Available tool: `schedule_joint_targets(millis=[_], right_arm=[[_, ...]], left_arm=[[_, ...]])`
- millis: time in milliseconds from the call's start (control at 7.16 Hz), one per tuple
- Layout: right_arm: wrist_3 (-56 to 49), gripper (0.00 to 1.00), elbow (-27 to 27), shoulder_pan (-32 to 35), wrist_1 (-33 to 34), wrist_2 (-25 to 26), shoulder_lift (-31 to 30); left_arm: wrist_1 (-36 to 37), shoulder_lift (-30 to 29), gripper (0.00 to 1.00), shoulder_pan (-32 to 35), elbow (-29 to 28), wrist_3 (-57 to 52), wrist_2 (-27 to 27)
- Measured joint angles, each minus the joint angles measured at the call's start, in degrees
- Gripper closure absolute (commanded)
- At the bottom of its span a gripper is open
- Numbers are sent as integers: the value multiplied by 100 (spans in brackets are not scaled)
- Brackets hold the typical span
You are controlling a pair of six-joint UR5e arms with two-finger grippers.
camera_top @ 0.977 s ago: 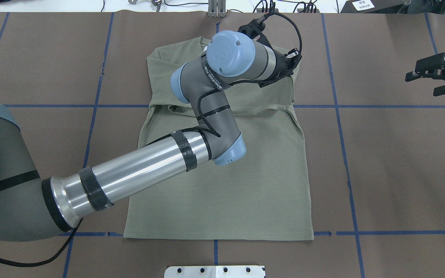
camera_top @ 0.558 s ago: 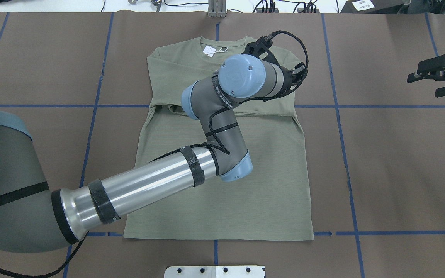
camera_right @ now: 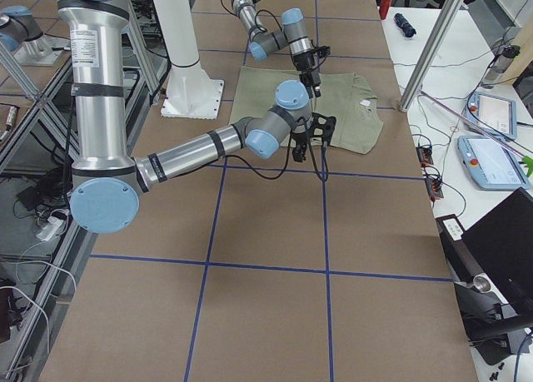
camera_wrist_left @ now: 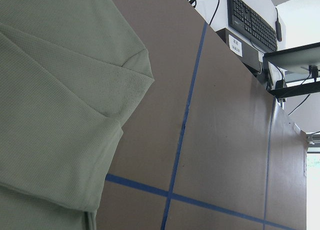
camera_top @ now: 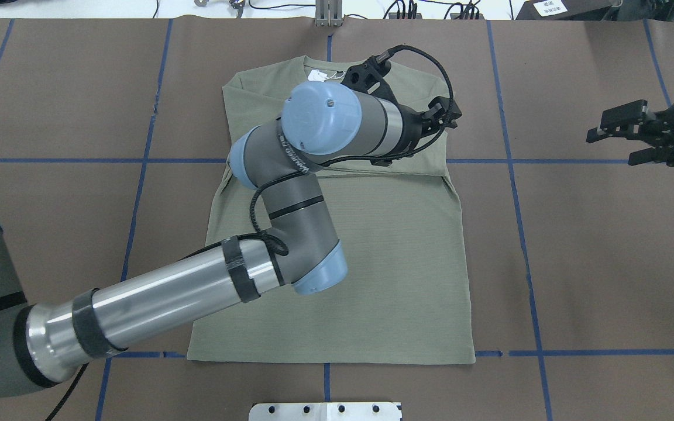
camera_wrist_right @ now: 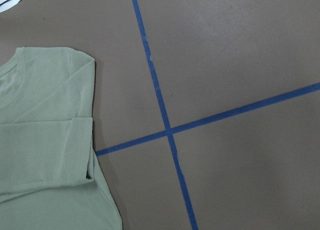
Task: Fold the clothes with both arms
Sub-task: 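Release the sleeve and move the left gripper toward the shirt hem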
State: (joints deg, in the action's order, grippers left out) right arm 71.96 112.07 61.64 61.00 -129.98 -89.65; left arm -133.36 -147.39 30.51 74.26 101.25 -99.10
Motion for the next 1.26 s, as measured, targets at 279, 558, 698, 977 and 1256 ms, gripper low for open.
schedule_joint_targets(millis=[279,558,698,977,1256], right_arm=[[959,0,375,-1097,8,894,-33],[2071,1,687,-2463,31,2237,-31],[2553,1,765,-3181,78,2985,-35],[3341,1,850,-4349,280,4189,-39],[4082,1,968,-5313,666,5307,17]], left_arm=[[881,1186,14,78,1764,-246,-201],[1275,2547,14,174,3267,-935,-334],[1321,3155,15,206,3753,-1316,-356],[1303,3917,15,292,4144,-1953,-532],[1282,4277,15,510,4205,-2274,-925]])
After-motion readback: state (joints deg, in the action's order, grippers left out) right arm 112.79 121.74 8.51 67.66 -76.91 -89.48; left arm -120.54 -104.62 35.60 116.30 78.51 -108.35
